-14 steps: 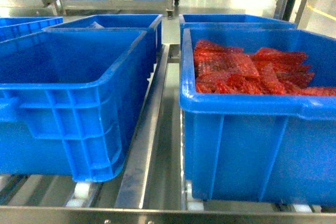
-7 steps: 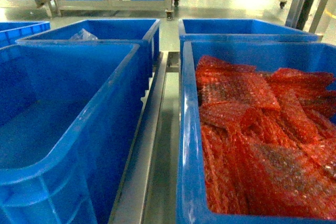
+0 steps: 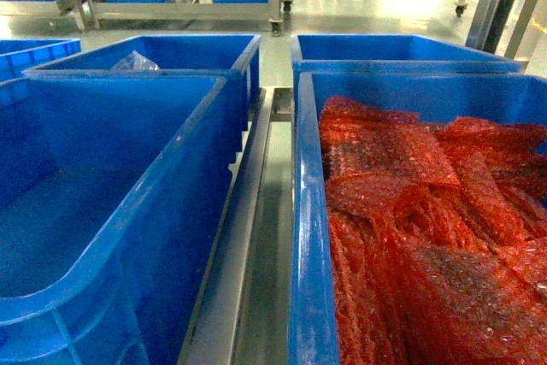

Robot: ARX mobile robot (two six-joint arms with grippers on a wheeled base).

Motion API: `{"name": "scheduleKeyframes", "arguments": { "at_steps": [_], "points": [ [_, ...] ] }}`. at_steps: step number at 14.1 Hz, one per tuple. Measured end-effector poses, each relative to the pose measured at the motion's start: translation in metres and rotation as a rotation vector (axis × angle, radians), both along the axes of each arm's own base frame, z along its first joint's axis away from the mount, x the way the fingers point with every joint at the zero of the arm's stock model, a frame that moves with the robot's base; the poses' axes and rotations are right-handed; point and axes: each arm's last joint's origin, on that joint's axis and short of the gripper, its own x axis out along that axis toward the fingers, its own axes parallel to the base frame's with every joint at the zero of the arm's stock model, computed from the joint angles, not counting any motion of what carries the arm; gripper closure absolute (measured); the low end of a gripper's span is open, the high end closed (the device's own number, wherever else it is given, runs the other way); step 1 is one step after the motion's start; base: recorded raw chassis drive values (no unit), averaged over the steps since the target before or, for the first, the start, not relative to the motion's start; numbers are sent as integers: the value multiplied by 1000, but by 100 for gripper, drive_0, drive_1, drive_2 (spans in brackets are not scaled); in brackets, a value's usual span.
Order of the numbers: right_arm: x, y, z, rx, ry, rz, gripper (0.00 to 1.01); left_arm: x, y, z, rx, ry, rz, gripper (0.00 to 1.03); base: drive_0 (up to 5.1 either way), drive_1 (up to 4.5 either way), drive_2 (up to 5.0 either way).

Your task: Pick blue part to blue bin on bottom shelf

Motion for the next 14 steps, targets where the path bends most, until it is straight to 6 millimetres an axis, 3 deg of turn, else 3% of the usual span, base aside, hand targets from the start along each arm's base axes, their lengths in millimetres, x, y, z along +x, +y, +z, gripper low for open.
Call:
{"name": "scheduleKeyframes", "arguments": {
  "at_steps": [14],
  "points": [
    [0,0,0,0,0,0,3,0,0,0,0,0,0,60,0,0,0]
  ]
}}
